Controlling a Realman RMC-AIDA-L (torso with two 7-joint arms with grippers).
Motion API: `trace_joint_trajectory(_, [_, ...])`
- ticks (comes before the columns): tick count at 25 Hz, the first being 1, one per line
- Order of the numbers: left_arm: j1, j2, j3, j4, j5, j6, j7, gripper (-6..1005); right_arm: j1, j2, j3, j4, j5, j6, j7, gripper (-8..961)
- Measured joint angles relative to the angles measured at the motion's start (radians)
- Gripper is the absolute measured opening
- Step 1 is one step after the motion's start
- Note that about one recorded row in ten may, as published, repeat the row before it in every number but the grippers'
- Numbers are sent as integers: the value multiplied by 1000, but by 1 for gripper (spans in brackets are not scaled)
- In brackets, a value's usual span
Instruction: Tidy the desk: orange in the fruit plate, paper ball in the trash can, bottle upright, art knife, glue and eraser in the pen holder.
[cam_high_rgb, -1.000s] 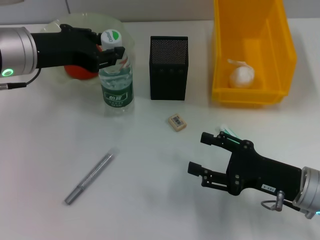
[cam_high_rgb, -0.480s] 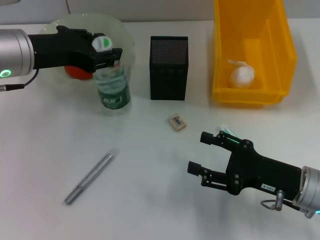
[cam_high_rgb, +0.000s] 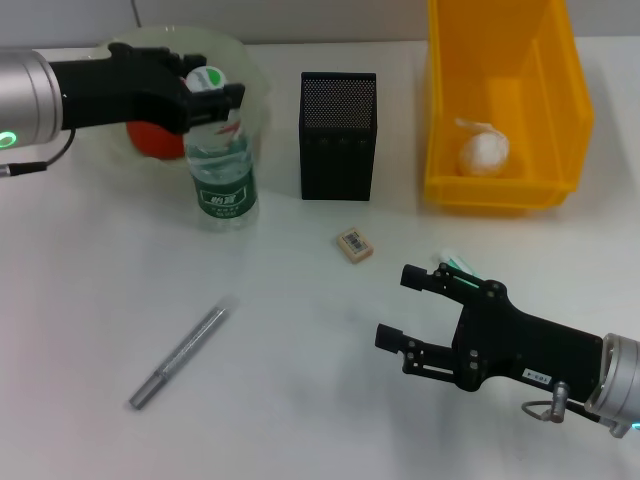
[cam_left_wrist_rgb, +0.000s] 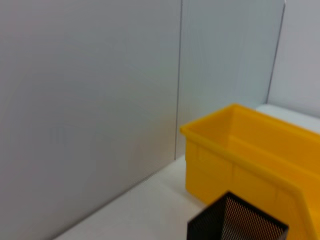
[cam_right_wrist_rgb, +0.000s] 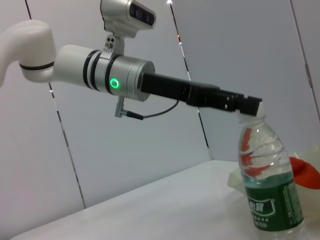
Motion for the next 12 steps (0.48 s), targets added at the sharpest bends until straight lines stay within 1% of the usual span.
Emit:
trace_joint_trajectory(5, [13, 1, -37, 0, -92, 9, 50, 681, -1, 0, 0, 0, -1, 0, 0, 817])
trace_joint_trajectory(7, [31, 1, -42, -2, -162, 12, 105, 715, -2, 0, 0, 0, -1, 0, 0, 817])
trace_joint_trajectory(12, [62, 2, -55, -37, -339, 41, 239, 757, -3, 0, 0, 0, -1, 0, 0, 817])
